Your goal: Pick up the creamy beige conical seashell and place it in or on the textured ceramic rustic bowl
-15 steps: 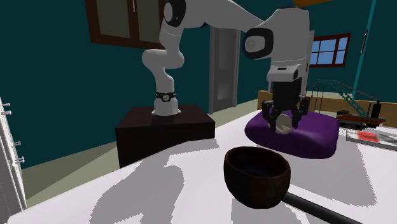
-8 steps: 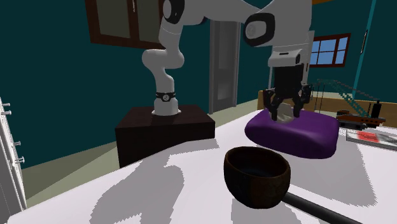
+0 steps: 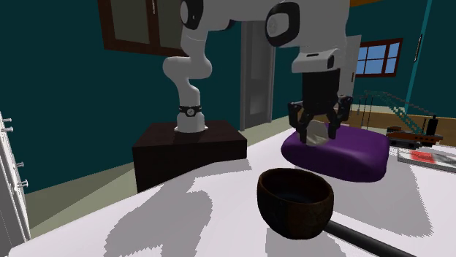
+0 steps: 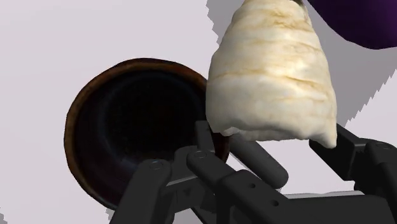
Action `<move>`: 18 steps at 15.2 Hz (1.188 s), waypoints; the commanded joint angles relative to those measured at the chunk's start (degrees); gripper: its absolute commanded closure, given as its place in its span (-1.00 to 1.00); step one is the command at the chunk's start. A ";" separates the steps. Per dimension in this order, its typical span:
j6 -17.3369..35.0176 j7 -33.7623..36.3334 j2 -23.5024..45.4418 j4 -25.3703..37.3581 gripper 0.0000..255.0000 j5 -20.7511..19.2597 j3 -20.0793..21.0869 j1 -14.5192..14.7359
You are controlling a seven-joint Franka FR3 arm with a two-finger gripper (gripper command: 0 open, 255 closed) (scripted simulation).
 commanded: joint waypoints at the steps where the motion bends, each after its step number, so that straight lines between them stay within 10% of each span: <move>1: -2.05 -1.55 1.33 3.14 1.00 -0.03 -0.32 -1.24; 6: -8.19 -6.62 7.38 14.54 1.00 -0.17 -1.44 -5.40; 18: -2.11 -7.36 11.68 12.71 1.00 -0.25 -1.59 -5.30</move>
